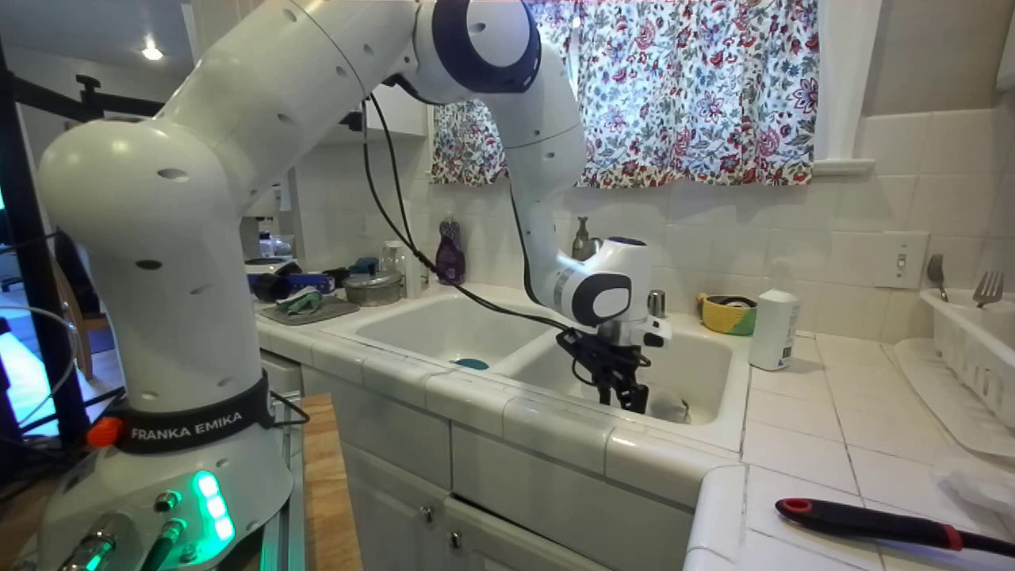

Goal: Pick up the jar from the sink and put it on the right side of the sink

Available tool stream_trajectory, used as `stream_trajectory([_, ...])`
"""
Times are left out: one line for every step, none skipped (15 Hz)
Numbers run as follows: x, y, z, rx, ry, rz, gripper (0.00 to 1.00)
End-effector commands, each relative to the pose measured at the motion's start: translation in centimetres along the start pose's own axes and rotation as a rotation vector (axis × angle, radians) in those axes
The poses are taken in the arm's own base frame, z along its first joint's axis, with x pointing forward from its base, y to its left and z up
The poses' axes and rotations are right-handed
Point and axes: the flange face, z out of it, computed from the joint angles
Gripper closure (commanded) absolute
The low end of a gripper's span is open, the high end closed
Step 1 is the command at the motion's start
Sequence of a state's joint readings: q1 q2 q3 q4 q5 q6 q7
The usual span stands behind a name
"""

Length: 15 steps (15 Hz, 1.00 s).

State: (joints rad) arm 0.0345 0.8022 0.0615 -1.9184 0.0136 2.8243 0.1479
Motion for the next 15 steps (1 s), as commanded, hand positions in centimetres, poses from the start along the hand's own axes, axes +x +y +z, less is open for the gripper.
stream_trajectory([0.3, -0.7, 0.7, -0.004, -0.014, 0.038, 0.27])
stream_trajectory([0.2, -0.8, 0.9, -0.007, -0.006, 0.037, 0.27])
stream_trajectory([0.2, -0.8, 1.1, -0.012, 0.000, 0.035, 0.25])
stream_trajectory([0.1, -0.8, 1.2, -0.014, 0.000, 0.029, 0.25])
stream_trajectory([0.1, -0.7, 1.4, -0.019, 0.003, 0.025, 0.22])
stream_trajectory([0.0, -0.7, 1.6, -0.018, 0.004, 0.022, 0.24])
stream_trajectory([-0.1, -0.7, 1.8, -0.023, 0.010, 0.017, 0.23])
stream_trajectory([-0.1, -0.7, 2.0, -0.020, 0.014, 0.014, 0.23])
stream_trajectory([-0.2, -0.8, 2.1, -0.024, 0.022, 0.013, 0.23])
stream_trajectory([-0.2, -0.8, 2.3, -0.021, 0.027, 0.012, 0.26])
stream_trajectory([-0.2, -0.8, 2.5, -0.019, 0.036, 0.010, 0.28])
stream_trajectory([-0.2, -0.8, 2.4, -0.016, 0.046, 0.012, 0.29])
stream_trajectory([-0.1, -0.8, 2.3, -0.014, 0.055, 0.014, 0.30])
stream_trajectory([0.0, -0.7, 2.2, -0.012, 0.062, 0.015, 0.28])
stream_trajectory([0.1, -0.7, 2.0, -0.010, 0.071, 0.016, 0.30])
